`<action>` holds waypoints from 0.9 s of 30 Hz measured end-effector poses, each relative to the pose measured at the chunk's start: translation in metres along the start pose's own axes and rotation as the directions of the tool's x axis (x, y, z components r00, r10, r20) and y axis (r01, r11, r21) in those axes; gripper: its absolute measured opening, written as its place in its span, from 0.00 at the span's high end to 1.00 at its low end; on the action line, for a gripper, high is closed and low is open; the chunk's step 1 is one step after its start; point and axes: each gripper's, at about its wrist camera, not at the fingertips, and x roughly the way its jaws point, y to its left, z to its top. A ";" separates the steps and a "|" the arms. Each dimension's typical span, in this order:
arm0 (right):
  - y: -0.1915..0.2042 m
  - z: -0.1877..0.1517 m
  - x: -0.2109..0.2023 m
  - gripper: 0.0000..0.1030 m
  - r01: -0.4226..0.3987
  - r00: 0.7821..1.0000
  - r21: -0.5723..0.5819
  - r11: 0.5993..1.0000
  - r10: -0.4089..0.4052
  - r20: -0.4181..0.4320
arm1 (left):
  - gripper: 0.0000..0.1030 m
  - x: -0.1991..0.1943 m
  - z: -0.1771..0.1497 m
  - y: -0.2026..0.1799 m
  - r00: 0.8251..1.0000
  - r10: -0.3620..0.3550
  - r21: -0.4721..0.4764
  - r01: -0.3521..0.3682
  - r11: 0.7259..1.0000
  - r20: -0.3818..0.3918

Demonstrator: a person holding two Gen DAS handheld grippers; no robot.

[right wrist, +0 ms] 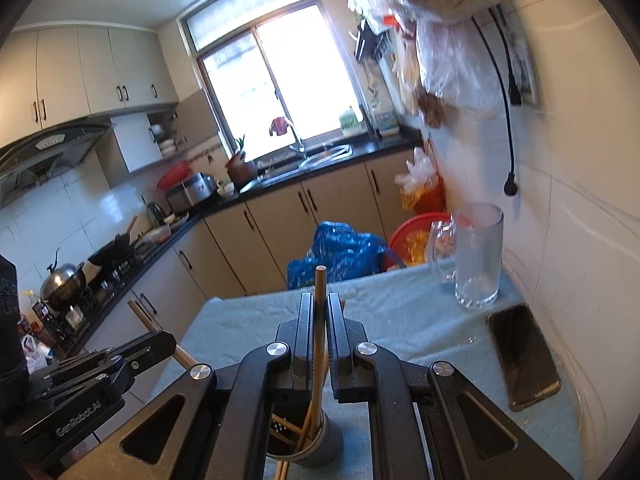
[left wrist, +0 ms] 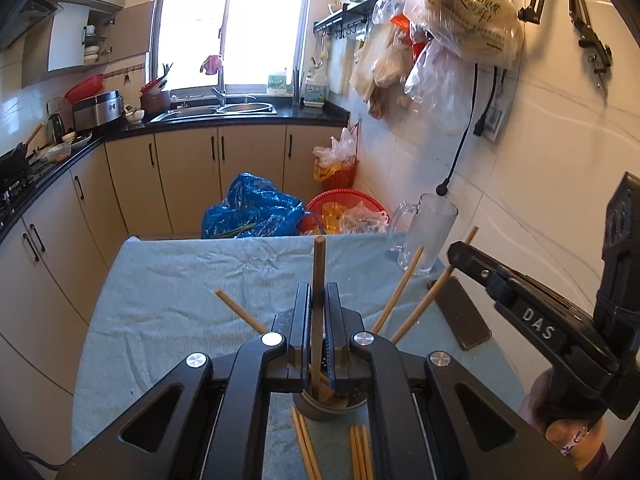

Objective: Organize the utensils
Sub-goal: 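Open the left tool to drop its chopstick into the cup while the right tool releases its own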

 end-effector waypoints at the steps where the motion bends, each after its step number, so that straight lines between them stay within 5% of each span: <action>1: 0.000 -0.001 0.002 0.93 0.000 1.000 -0.001 1.000 0.000 -0.006 | 0.95 0.001 -0.001 0.001 1.000 0.002 -0.001 -0.002 1.000 -0.001; 8: 0.002 -0.009 0.012 0.92 -0.001 0.999 -0.013 1.000 0.001 -0.037 | 0.87 -0.004 -0.005 0.004 1.000 0.011 -0.010 -0.011 1.000 -0.002; 10: 0.001 -0.009 0.011 0.81 0.000 0.999 -0.006 1.000 0.000 -0.041 | 0.72 -0.008 -0.007 0.005 1.000 0.009 -0.021 -0.009 1.000 0.002; 13: 0.001 -0.008 0.008 0.60 0.004 0.999 0.000 1.000 -0.004 -0.037 | 0.69 -0.018 -0.011 0.006 1.000 0.019 -0.019 -0.019 1.000 0.022; 27: 0.013 -0.012 -0.039 0.48 0.021 1.000 -0.026 0.999 -0.021 -0.010 | 0.46 -0.083 -0.036 0.001 0.989 0.090 0.060 -0.098 0.993 0.116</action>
